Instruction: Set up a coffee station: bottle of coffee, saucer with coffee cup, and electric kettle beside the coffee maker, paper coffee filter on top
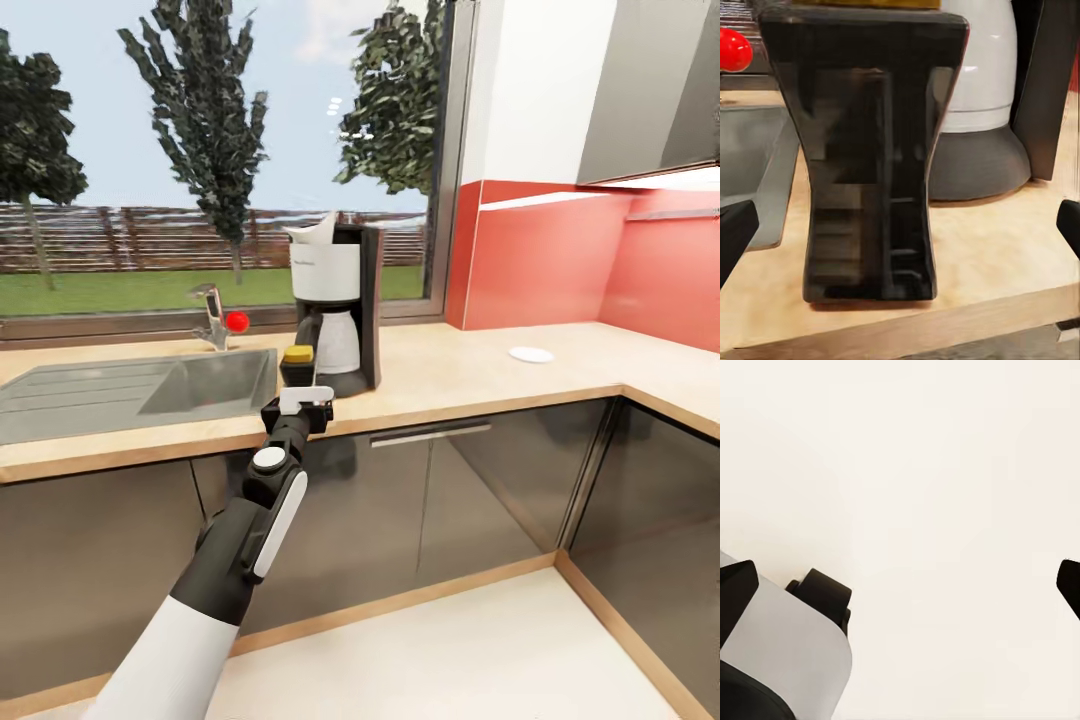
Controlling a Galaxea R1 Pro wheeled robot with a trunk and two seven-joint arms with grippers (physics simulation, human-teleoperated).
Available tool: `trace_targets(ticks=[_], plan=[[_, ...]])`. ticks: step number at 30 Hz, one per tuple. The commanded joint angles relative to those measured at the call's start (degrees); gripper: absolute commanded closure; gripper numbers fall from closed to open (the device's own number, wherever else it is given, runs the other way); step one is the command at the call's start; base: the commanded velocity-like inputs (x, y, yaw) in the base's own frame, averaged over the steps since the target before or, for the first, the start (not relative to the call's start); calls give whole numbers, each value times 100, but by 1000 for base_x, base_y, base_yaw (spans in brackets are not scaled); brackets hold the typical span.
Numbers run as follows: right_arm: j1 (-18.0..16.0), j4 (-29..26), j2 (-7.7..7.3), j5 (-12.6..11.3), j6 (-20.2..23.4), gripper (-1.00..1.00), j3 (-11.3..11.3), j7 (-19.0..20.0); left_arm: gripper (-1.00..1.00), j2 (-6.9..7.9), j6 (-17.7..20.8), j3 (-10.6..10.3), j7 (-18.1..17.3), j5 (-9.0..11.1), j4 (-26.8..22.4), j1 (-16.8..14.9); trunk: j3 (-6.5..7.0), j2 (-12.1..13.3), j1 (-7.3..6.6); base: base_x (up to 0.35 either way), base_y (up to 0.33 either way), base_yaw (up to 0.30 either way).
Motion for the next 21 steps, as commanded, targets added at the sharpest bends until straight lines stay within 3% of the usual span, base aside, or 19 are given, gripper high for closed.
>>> trace_targets(ticks=[1, 21], plan=[[-3, 3, -1, 6, -17, -100, 8, -2, -100, 2, 17, -13, 52, 57, -6, -5, -6, -3, -3, -248, 0, 0], [-3, 3, -1, 6, -17, -100, 8, -2, -100, 2, 17, -33, 50, 65, -41, -6, -6, -3, -3, -130, 0, 0]])
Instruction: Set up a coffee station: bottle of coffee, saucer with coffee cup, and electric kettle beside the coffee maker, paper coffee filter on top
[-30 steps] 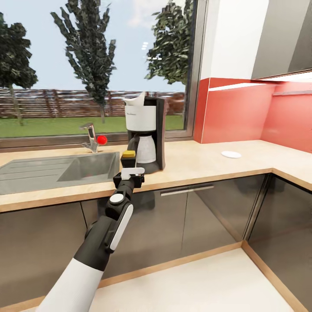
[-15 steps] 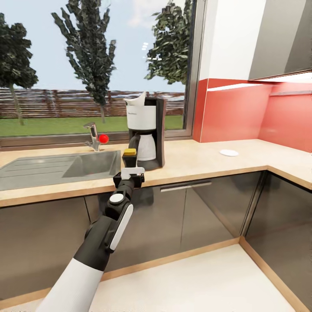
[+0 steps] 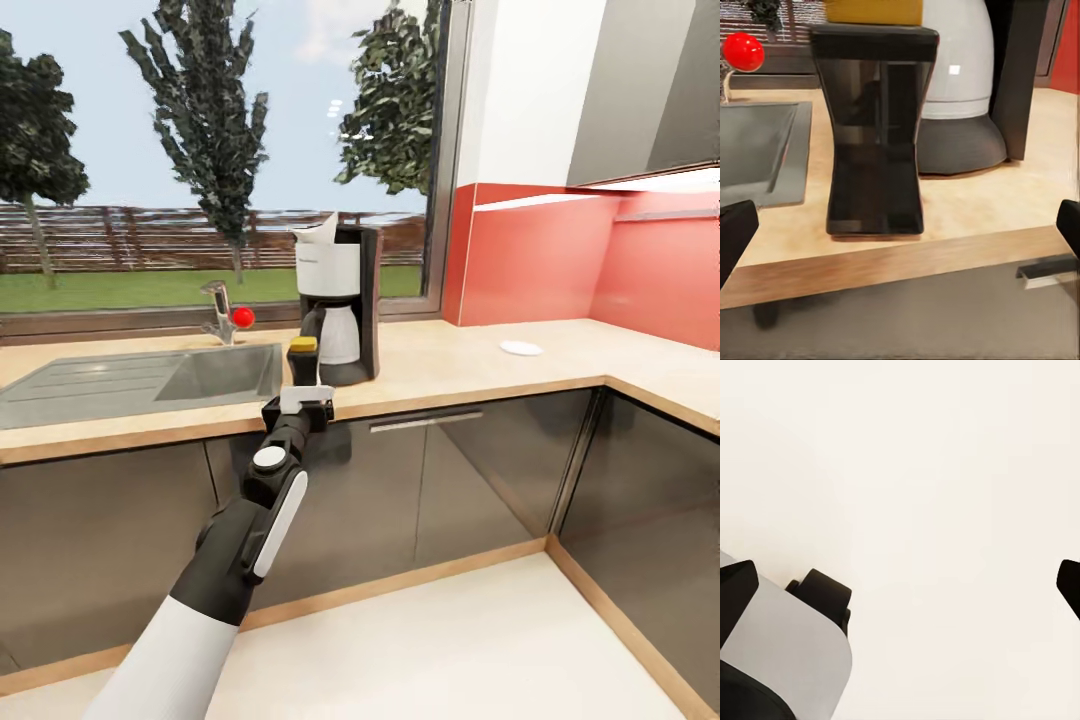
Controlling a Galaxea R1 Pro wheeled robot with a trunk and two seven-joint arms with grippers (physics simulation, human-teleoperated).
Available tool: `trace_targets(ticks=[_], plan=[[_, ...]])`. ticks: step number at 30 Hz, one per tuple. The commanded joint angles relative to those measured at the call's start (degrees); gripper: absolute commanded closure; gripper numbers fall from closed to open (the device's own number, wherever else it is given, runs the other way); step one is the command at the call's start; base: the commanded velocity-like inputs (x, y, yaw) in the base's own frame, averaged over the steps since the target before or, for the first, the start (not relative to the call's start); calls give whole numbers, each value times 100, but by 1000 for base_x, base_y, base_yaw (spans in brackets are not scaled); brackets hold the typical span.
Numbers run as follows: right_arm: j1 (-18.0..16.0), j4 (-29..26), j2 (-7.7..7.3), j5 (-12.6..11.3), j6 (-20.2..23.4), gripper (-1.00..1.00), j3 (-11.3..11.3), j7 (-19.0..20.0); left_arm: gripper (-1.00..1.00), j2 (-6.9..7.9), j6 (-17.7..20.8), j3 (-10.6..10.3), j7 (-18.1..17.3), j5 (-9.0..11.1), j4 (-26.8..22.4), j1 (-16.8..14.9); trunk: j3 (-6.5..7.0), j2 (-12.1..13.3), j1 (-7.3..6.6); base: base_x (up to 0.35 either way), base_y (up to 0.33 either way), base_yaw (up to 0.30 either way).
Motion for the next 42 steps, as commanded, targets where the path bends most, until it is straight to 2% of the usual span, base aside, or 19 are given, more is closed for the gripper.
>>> trace_targets(ticks=[1, 4, 16, 17, 20, 21, 25, 26, 28, 29, 30, 31, 33, 36, 37, 38, 40, 41, 42], plan=[[-3, 3, -2, 7, -17, -100, 8, -2, -100, 2, 17, -16, 46, 60, -6, -5, -6, -3, -3, -115, 0, 0], [-3, 3, -2, 7, -17, -100, 12, -2, -100, -4, 17, -113, 22, 71, -6, -3, -6, -3, -3, -53, 0, 0], [-3, 5, -4, 7, -17, -100, 8, -2, -100, -7, 17, -924, 10, 104, -23, -2, -6, -3, -3, -7, 0, 0], [-3, 4, -2, 7, -17, -100, 9, -2, -100, -7, 17, -1070, 4, 261, -24, 0, -6, -3, -3, 0, 0, 0], [-3, 3, -2, 7, -17, -100, 8, -2, -100, -5, 11, -1244, 3, 554, -27, -1, -6, -3, -3, 0, 0, 0], [-3, 3, -4, 8, -17, -100, 8, -2, -100, -1, 7, -1385, -1, 780, -44, -1, -6, -3, -3, 0, 0, 0], [-3, 3, -5, 7, -17, -100, 8, -2, -100, 6, -2, -1599, -23, 1181, -102, 2, -6, -3, -3, 0, 0, 0], [-3, 3, -5, 7, -17, -100, 8, -2, -100, 8, -5, -1661, -117, 1335, -118, 2, -6, -3, -3, 0, 0, 0], [-3, 5, -4, 7, -17, -100, 8, -2, -100, 25, -7, -1712, -497, 1491, -114, 3, -6, -3, -3, 0, 0, 0], [-3, 4, -7, 7, -17, -100, 8, -2, -100, 65, -5, -1731, -871, 1554, -95, 3, -6, -3, -3, 0, 0, 0], [-3, 4, -6, 7, -17, -100, 8, -2, -100, 100, -4, -1737, -1076, 1577, -79, 3, -6, -3, -3, 0, 0, 0], [-3, 4, -6, 7, -17, -100, 8, -2, -100, 204, -5, -1747, -1515, 1612, -42, 3, -6, -3, -3, 0, 0, 0], [-3, 3, -6, 7, -17, -100, 8, -2, -100, 330, -6, -1755, -1984, 1635, -2, 0, -6, -3, -3, 0, 0, 0], [-3, 3, -8, 7, -18, -100, 8, -2, -100, 690, -22, -1762, -3600, 1667, 233, 2, -6, -3, -3, 0, 0, 0], [-3, 3, -9, 7, -17, -100, 8, -2, -100, 792, -32, -1756, -4357, 1671, 468, 2, -6, -3, -3, 0, 0, 0], [-3, 3, -9, 7, -17, -100, 8, -2, -100, 813, -34, -1751, -4579, 1672, 556, 3, -6, -3, -3, 0, 0, 0], [-3, 3, -10, 7, -17, -100, 7, -2, -100, 868, -50, -1735, -5339, 1674, 935, 3, -6, -3, -3, 0, 0, 0], [-3, 3, -10, 7, -17, -100, 7, -2, -100, 868, -50, -1735, -5339, 1674, 935, 3, -6, -3, -3, 0, 0, 0], [-3, 3, -10, 7, -17, -100, 7, -2, -100, 889, -122, -1731, -5773, 1675, 1310, 3, -6, -3, -3, 0, 0, 0]])
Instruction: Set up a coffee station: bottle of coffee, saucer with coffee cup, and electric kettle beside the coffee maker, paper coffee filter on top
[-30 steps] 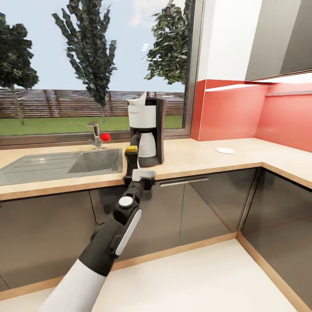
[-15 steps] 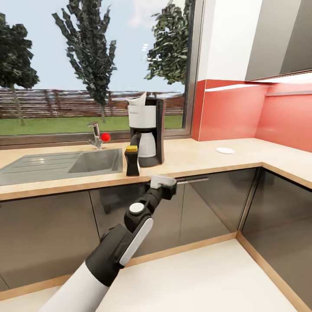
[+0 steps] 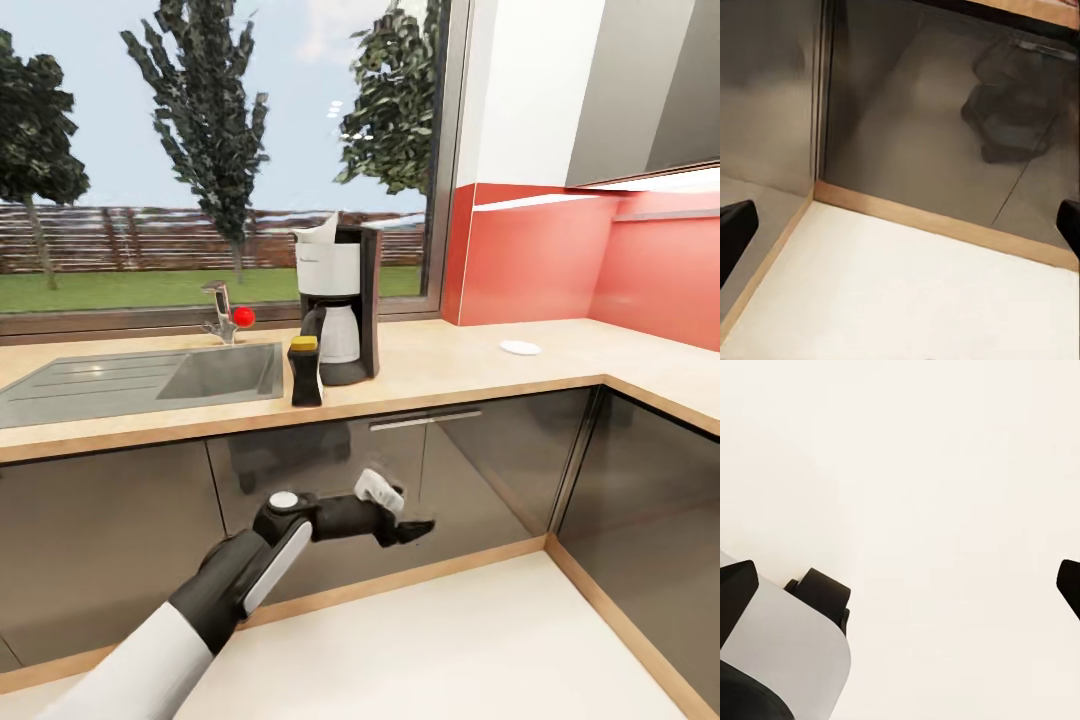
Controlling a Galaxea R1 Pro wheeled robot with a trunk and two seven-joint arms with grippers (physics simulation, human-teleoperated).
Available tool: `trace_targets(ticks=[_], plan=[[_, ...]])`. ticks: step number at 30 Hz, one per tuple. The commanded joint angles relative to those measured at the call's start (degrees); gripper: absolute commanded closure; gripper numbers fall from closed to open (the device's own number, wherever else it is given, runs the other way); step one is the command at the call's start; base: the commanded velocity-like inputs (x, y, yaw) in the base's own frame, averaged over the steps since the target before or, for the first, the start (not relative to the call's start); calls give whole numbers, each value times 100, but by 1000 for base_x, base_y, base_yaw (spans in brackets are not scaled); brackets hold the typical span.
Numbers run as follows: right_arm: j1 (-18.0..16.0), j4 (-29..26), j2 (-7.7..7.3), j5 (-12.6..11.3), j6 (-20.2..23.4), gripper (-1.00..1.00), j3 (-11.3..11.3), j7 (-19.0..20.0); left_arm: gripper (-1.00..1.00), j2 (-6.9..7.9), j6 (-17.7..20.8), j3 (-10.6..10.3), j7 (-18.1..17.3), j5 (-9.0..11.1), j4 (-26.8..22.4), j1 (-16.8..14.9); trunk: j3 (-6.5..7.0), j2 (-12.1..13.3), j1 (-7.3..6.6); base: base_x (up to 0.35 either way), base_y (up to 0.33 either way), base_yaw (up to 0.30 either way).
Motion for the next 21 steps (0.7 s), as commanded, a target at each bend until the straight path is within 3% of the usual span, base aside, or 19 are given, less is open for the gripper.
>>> trace_targets(ticks=[1, 5, 7, 8, 11, 12, 14, 15, 21], plan=[[-3, 3, -2, 7, -19, -100, 8, -3, -100, 11, -84, 0, -298, 65, 366, -5, -5, -3, -1, 0, 0, 0], [-3, 3, -2, 7, -21, -100, 8, -3, -100, 53, -717, 3, -1179, 66, 1580, -5, -5, -3, -1, 0, 0, 0], [-3, 3, -2, 7, -20, -100, 5, -3, -100, 77, -1316, 9, -1714, 66, 2511, -5, -5, -3, -1, 0, 0, 0], [-3, 3, -2, 7, -22, -100, 2, -3, -100, 117, -1993, 24, -2121, 72, 3583, -7, -5, -3, -1, 0, 0, 0], [-3, 3, -2, 7, -24, -100, 1, -3, -100, 155, -2555, 67, -2353, 144, 4568, -6, -5, -3, -1, 0, 0, 0], [-3, 3, -2, 7, -24, -100, 0, -3, -100, 172, -2871, 87, -2447, 266, 5158, -6, -5, -3, -1, 0, 0, 0], [-3, 3, -2, 7, -25, -100, 0, -3, -100, 229, -3275, 109, -2527, 472, 5680, 26, -5, -3, -1, 0, 0, 0], [-3, 3, -2, 7, -25, -100, 0, -3, -100, 229, -3275, 109, -2527, 472, 5680, 26, -5, -3, -1, 0, 0, 0], [-3, 3, -2, 0, -26, -100, -3, 2, -100, 635, -3703, 133, -2578, 822, 6147, 762, -5, -3, -1, 0, 0, 0]])
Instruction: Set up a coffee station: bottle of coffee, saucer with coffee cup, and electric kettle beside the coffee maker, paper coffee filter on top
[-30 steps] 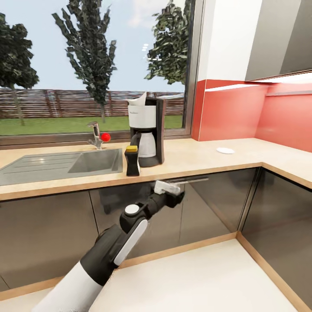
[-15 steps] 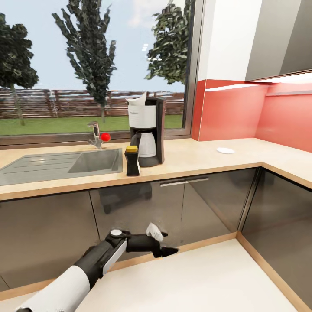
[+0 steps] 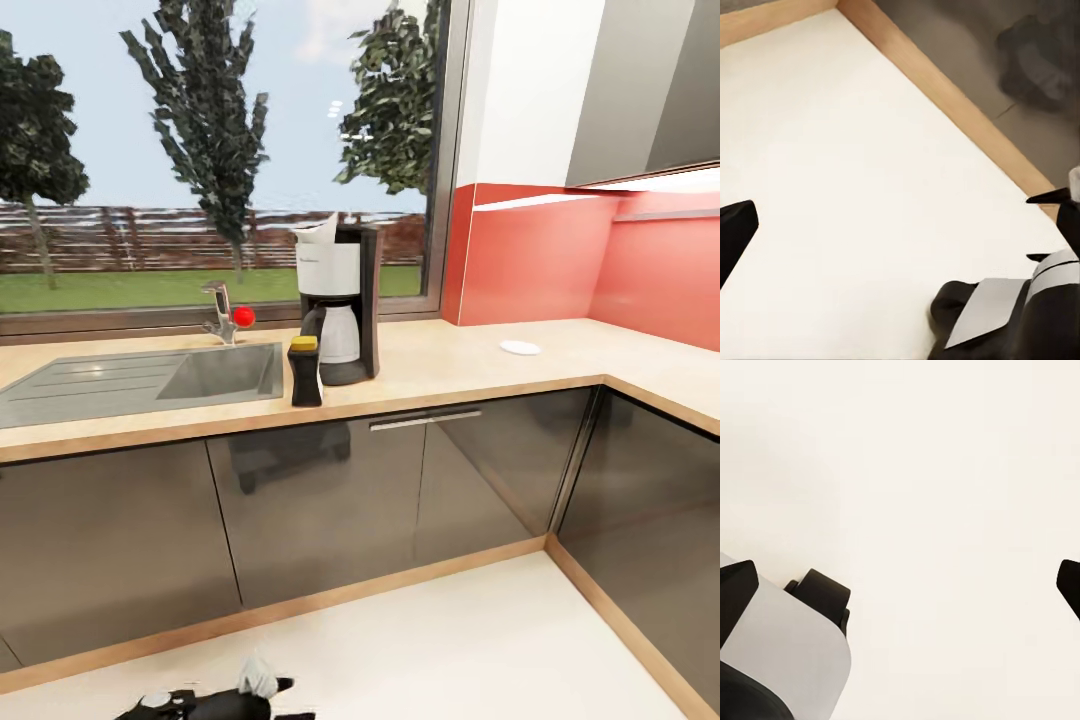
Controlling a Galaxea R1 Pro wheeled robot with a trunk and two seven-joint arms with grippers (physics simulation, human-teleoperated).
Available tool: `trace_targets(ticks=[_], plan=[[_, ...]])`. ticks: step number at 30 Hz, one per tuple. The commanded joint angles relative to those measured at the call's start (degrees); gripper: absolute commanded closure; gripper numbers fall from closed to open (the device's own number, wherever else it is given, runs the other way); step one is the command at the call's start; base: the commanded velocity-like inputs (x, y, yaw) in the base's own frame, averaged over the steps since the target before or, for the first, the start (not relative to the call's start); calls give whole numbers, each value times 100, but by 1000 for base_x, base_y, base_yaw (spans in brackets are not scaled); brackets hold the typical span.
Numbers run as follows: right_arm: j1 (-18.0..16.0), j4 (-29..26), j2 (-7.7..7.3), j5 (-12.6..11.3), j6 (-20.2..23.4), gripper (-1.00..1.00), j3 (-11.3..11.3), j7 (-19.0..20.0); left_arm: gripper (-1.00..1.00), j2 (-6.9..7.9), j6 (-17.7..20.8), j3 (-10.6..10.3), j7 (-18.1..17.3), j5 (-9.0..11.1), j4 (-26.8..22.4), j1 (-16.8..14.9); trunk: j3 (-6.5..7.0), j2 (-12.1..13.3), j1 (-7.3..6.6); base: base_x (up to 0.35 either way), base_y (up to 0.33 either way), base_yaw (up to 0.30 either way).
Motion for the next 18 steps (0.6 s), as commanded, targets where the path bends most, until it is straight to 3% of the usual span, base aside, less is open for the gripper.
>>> trace_targets(ticks=[1, 4, 9, 12, 13, 16, 18], plan=[[-3, 3, -1, 6, -17, -100, 5, -1, -100, 48, -50, -32, -6, 112, 16, 61, -5, -3, -1, 0, 0, 0], [-3, 3, -1, -6, -17, -100, -3, 1, -100, 235, -85, -28, -7, 482, 54, 400, -5, -3, -1, 0, 0, 0], [-3, 1, -1, -25, -17, -100, -19, 2, -100, 355, -101, 13, -3, 665, 72, 714, -5, -3, -1, 0, 0, 0], [-3, -2, -1, -37, -16, -100, -28, 2, -100, 489, -105, 382, 5, 732, 74, 995, -5, -3, -1, 0, 0, 0], [-7, -3, -1, -42, -12, -100, -32, 2, -100, 592, -113, 904, -8, 759, 72, 1215, -5, -3, -1, 0, 0, 0], [-10, -5, -1, -93, -11, -100, -40, 2, -100, 678, -121, 1572, -20, 778, 71, 1457, -5, -3, -1, 0, 0, 0], [-13, -5, -3, -117, -13, -100, -41, 2, -100, 687, -122, 1641, -18, 780, 71, 1483, -5, -3, -1, 0, 0, 0]])
